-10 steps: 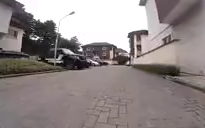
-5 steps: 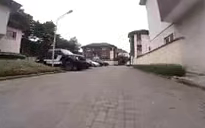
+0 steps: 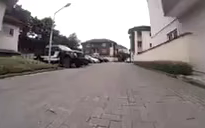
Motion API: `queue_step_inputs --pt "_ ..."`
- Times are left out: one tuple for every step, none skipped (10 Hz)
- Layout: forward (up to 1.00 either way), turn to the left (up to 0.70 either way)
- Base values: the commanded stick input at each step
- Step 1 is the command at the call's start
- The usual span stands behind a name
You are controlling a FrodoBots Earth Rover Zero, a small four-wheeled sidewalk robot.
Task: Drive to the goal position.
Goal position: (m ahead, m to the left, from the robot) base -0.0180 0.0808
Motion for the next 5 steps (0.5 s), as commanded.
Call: queue_step_inputs --pt "0.70 0.00" --pt "0.70 0.00" --pt "0.70 0.00" --pt "0.70 0.00" --pt "0.70 0.00"
